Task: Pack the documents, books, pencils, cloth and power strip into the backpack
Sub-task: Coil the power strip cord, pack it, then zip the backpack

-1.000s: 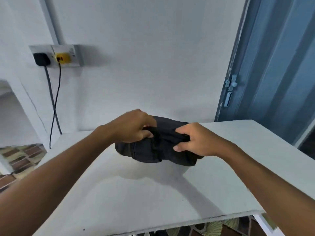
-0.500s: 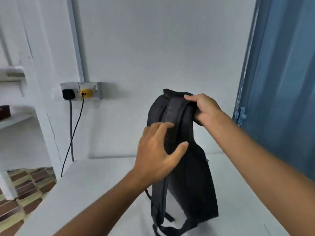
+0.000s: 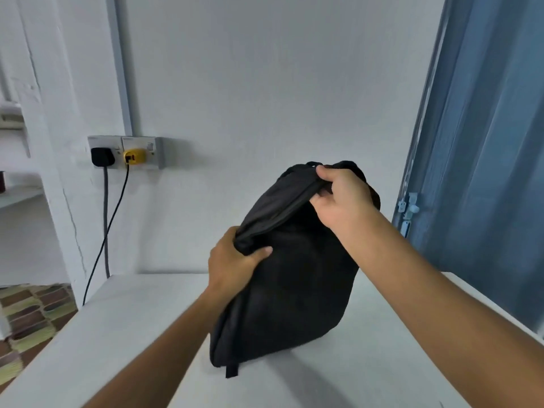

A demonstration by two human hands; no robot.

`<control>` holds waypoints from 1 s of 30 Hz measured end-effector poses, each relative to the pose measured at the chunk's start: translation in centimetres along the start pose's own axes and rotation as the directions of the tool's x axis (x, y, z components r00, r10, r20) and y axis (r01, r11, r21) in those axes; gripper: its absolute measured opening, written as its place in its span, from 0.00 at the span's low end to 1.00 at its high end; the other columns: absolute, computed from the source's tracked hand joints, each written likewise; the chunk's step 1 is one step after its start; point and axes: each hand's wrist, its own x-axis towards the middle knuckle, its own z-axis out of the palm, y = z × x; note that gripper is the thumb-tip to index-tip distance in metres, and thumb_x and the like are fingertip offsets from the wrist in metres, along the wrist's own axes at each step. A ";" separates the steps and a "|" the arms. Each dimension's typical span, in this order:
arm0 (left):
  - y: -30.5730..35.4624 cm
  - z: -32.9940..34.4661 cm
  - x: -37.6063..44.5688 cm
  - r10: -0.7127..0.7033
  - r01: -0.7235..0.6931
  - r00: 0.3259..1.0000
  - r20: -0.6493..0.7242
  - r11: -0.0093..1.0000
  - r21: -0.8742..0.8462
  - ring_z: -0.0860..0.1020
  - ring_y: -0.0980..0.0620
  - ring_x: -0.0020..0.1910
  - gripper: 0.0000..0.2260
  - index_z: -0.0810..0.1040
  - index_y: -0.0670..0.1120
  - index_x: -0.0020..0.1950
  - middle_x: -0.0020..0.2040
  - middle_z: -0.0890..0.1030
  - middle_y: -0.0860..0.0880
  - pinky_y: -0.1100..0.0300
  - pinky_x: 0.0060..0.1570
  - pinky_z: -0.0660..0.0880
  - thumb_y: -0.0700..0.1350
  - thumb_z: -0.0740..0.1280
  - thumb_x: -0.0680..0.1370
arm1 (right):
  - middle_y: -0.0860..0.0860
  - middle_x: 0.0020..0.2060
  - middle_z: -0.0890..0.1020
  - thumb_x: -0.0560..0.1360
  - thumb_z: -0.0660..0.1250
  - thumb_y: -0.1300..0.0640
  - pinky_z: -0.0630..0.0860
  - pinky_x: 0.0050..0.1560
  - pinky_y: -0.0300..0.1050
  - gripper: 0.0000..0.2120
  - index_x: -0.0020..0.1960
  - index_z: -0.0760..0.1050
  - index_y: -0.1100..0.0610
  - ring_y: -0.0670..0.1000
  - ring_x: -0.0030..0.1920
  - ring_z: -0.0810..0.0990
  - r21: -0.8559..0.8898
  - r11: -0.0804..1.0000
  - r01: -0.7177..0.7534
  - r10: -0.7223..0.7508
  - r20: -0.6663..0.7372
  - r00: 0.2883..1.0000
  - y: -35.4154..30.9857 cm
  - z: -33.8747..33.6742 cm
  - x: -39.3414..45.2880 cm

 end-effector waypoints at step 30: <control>-11.1 -0.1 3.7 -0.314 0.391 0.914 0.256 0.848 -0.358 0.82 0.53 0.54 0.40 0.75 0.51 0.61 0.56 0.83 0.53 0.62 0.46 0.79 0.57 0.83 0.52 | 0.47 0.57 0.81 0.46 0.82 0.39 0.77 0.53 0.42 0.44 0.60 0.74 0.48 0.46 0.55 0.81 -0.633 0.772 0.056 0.240 0.371 0.897 12.2 -20.6 14.9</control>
